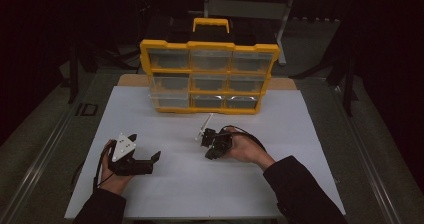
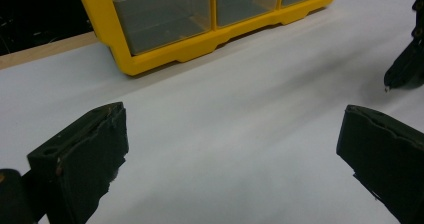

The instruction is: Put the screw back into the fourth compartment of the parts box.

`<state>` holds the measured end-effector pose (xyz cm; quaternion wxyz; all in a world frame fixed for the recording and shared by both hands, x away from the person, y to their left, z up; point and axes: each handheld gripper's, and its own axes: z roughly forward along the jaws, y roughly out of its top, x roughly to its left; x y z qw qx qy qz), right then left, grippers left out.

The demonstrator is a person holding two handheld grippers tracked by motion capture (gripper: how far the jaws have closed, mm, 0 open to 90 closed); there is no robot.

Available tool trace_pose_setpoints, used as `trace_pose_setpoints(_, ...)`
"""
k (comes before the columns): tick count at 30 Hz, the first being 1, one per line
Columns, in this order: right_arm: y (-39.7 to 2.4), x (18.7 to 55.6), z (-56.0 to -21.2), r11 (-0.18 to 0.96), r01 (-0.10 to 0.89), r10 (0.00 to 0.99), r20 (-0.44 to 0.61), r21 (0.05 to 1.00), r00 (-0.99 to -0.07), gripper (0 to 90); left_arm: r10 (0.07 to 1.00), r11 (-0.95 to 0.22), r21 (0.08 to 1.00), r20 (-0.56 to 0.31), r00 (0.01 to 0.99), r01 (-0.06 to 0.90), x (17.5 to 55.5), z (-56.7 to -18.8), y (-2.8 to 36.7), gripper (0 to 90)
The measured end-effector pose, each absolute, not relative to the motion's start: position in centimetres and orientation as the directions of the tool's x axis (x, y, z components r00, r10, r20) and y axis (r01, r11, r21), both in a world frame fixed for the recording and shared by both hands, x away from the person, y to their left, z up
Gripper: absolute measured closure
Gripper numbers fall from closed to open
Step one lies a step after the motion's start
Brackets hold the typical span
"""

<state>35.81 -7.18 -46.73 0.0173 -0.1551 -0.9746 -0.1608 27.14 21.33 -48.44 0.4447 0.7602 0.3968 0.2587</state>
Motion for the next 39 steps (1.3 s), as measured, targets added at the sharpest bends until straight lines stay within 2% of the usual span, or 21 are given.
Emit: trace_pose_setpoints(39, -6.3, 39.7, -36.5, 0.877, 0.296, 0.322, -0.006, 0.379, -0.947, 87.9, 0.833, -0.287, 0.882, 0.038, 0.552, 0.373, 27.2, -48.5, 21.3, 0.8)
